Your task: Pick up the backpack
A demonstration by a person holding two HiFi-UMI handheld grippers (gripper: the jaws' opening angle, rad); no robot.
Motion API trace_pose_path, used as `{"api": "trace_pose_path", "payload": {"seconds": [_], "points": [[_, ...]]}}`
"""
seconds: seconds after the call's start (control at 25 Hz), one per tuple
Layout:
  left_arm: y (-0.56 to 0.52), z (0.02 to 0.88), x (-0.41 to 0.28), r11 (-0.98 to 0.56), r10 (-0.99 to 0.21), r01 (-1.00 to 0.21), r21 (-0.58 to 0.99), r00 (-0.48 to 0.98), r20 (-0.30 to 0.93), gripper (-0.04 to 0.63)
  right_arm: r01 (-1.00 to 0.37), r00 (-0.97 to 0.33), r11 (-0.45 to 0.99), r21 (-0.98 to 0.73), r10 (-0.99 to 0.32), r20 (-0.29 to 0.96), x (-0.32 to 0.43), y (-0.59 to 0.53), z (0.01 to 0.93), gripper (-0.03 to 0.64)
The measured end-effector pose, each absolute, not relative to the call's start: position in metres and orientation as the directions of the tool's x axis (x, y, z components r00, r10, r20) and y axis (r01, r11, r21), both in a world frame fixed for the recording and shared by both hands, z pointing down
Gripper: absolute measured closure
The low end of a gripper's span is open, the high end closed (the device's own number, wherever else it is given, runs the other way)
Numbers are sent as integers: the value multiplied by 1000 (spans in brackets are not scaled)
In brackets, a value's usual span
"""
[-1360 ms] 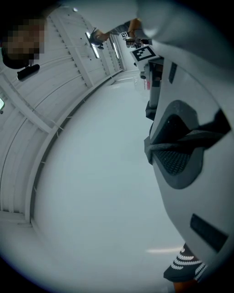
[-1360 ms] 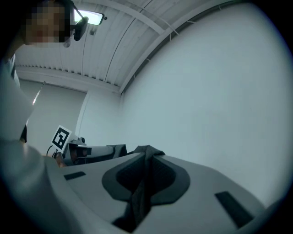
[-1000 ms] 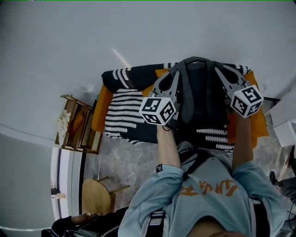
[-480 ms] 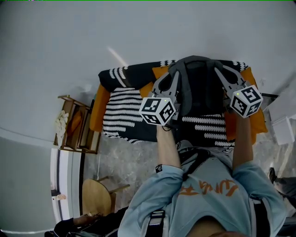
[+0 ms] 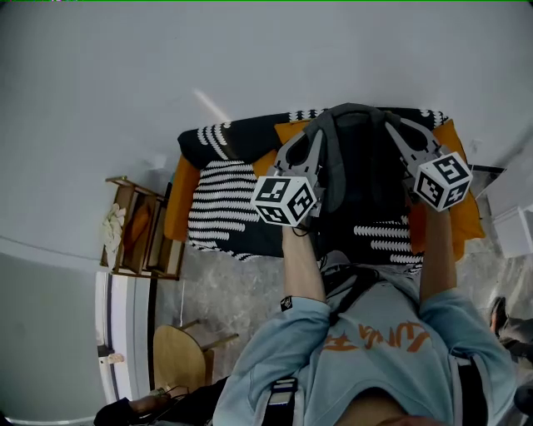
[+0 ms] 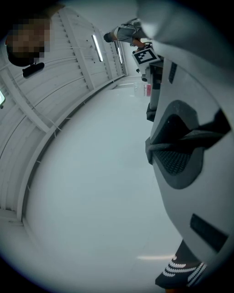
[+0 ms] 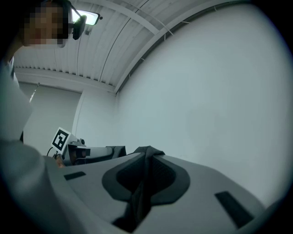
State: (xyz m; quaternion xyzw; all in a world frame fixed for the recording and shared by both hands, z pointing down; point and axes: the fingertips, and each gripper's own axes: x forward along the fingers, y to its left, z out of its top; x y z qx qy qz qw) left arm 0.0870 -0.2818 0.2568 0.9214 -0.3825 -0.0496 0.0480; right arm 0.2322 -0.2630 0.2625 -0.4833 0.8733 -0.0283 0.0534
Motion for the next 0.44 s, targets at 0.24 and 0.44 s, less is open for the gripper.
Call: {"api": "trace_pose_path", "payload": {"seconds": [0.24,0.44], "points": [[-283,261,84,-703,-709,-699,133,704,-45,549,-840,-528,531,-110,-847,-61,230,-266,266,569],[-288,260,87,-697,-714,-704,137,698,-48,549,-835,-535,538,-112,-843,-63,233,-271,266,569]]}}
